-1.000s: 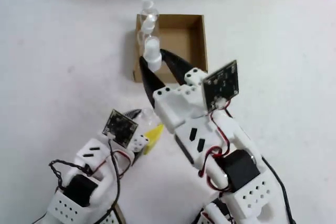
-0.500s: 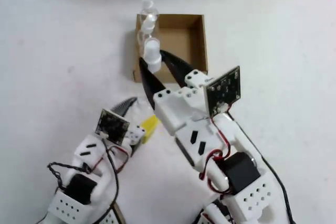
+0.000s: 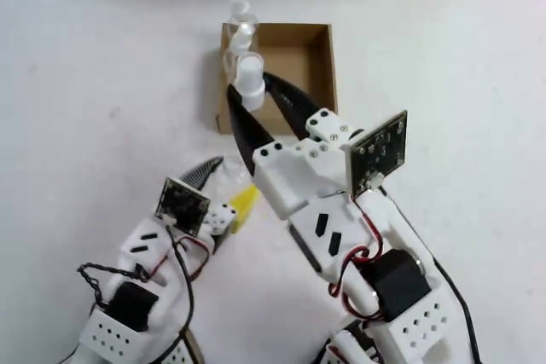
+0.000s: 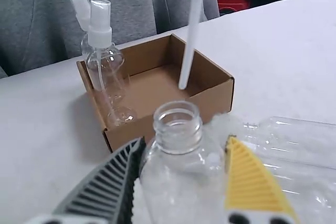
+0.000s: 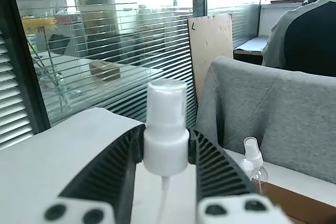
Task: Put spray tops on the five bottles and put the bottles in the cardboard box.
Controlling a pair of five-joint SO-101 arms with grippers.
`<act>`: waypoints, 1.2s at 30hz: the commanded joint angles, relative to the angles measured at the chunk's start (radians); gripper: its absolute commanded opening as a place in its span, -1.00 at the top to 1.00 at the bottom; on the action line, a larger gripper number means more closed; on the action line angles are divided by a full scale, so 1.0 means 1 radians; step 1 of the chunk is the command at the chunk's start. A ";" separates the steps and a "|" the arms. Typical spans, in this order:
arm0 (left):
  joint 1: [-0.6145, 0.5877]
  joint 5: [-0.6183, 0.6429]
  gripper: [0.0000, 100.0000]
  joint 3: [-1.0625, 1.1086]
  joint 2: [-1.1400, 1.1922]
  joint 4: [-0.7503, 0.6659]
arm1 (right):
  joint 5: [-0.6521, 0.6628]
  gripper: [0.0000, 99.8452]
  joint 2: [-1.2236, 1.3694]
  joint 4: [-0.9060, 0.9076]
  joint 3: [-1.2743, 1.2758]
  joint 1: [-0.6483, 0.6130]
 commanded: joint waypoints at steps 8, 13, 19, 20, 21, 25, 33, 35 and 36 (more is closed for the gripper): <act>-0.005 -0.011 0.96 -0.006 -0.028 -0.035 | -0.012 0.97 -0.015 -0.012 -0.009 -0.036; -0.008 -0.011 0.96 -0.006 -0.028 -0.035 | -0.012 0.97 -0.015 -0.013 0.034 -0.062; -0.012 -0.011 0.96 -0.006 -0.027 -0.035 | -0.011 0.97 -0.015 -0.005 0.040 -0.054; -0.012 -0.011 0.96 -0.006 -0.027 -0.035 | -0.011 0.97 -0.015 -0.005 0.051 -0.054; -0.012 -0.011 0.96 -0.006 -0.027 -0.035 | -0.009 0.97 -0.015 -0.007 0.064 -0.054; -0.012 -0.011 0.96 -0.006 -0.027 -0.035 | -0.009 0.97 -0.015 -0.012 0.137 -0.054; -0.012 -0.011 0.96 -0.006 -0.027 -0.035 | -0.011 0.93 -0.013 -0.005 0.218 -0.062; -0.013 -0.011 0.96 -0.006 -0.027 -0.035 | -0.011 0.81 -0.015 -0.005 0.233 -0.062; -0.013 -0.011 0.96 -0.006 -0.027 -0.035 | -0.011 0.74 -0.015 -0.005 0.238 -0.062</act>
